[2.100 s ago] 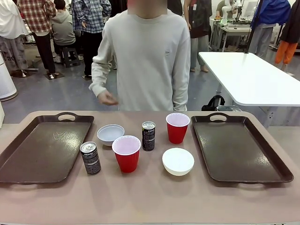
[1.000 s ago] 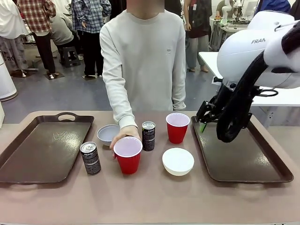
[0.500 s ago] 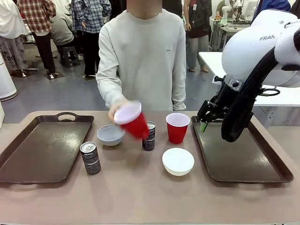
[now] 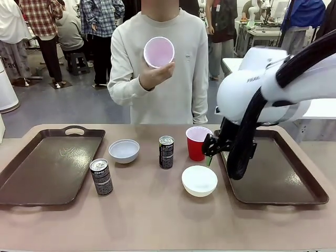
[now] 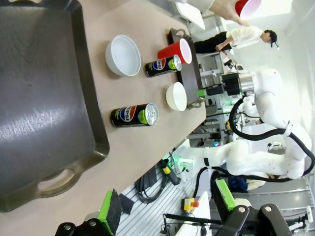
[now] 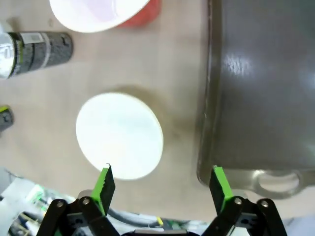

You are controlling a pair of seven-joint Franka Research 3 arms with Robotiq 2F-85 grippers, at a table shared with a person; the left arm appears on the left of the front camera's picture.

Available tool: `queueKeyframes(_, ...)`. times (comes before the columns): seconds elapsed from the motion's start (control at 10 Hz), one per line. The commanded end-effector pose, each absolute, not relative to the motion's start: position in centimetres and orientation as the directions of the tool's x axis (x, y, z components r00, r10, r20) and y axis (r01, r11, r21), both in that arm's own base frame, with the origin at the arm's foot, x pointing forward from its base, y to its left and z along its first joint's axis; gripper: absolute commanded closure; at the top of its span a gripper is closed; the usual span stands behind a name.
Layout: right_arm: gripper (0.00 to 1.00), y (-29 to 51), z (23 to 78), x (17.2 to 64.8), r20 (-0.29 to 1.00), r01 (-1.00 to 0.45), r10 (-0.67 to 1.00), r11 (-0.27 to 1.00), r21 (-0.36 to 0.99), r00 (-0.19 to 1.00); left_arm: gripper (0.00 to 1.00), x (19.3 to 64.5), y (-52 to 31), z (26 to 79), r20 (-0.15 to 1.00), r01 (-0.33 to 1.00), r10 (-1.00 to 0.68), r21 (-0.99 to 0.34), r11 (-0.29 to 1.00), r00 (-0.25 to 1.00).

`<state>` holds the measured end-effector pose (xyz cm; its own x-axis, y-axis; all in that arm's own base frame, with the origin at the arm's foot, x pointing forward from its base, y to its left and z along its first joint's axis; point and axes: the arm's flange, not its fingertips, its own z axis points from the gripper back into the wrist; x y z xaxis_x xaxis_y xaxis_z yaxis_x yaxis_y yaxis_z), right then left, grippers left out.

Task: Prepare tableware on both trays.
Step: Pick up a Picnic Bowl from the table and place it on a Handle tray.

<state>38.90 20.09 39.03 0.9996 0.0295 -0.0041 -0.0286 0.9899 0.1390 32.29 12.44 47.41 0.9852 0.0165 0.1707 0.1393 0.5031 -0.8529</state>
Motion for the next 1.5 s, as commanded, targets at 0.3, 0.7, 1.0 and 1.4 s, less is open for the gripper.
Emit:
queueKeyframes(0.3,0.15,22.8,33.9,40.9,-0.047,-0.066,0.068,0.997,0.043,0.997,0.00,32.2,12.6,47.5,0.179,0.150,0.014,-0.859,0.490,0.984)
queueKeyframes(0.7,1.00,22.8,34.8,40.5,-0.045,-0.069,0.072,0.996,0.056,0.996,0.00,32.2,12.6,47.5,0.179,0.150,0.014,-0.859,0.490,0.984)
queueKeyframes(1.0,1.00,22.5,34.8,40.8,-0.056,-0.061,0.064,0.996,0.062,0.996,0.00,32.2,12.6,47.5,0.179,0.150,0.014,-0.859,0.490,0.984)
queueKeyframes(1.4,1.00,22.2,34.9,40.8,-0.076,-0.067,0.073,0.994,0.084,0.994,0.00,32.2,12.6,47.5,0.179,0.150,0.014,-0.859,0.490,0.984)
